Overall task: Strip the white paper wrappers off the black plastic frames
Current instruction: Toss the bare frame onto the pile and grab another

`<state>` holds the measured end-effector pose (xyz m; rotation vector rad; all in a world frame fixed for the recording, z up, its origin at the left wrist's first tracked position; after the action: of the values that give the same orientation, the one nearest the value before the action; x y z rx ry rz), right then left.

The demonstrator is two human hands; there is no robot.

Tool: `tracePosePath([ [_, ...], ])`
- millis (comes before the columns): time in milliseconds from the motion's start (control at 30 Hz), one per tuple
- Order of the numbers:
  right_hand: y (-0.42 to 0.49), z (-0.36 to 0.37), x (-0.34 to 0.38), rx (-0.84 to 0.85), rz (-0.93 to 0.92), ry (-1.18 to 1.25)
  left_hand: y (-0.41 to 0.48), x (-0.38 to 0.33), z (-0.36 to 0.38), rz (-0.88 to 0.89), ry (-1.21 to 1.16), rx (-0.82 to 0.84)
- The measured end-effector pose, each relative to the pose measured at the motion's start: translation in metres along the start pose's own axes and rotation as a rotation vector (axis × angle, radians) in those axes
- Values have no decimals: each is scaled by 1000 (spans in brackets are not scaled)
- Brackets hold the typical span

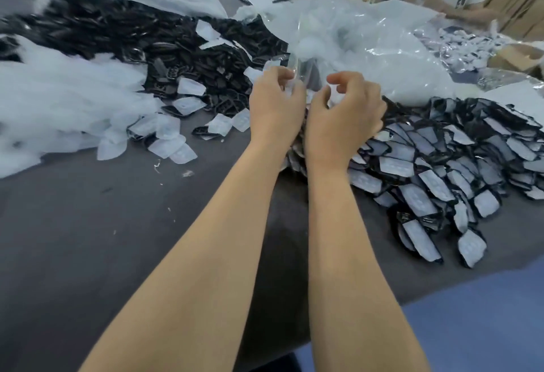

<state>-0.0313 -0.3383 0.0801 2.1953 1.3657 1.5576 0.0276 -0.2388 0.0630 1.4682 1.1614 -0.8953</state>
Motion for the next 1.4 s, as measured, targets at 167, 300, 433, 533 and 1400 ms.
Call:
tracePosePath([
  [167,-38,64,67,330,-114,222,1,24,-101,-60,-48,-228],
  [300,-80,127,106,734,-130,158,-4,55,-173,-159,-69,-367],
  [433,-105,166,112,962,-124,-182,-11,79,-219,-254,-178,-461],
  [533,-108,173,109,1043,-169,-368,-11,89,-229,-273,-271,-469],
  [1400,-57,259,149,717,-98,12,68,95,-215,-334,-350,-428],
])
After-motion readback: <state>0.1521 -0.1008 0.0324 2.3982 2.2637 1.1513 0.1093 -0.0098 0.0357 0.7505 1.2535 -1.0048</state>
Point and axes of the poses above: each hand's wrist, its own y-axis towards the middle knuckle, its own z-axis out of the palm, x = y × z, the point moved 6 cm from there along y, towards the middle knuckle, and after that the axes turned 6 degrees about x, right-handed, at the moved point
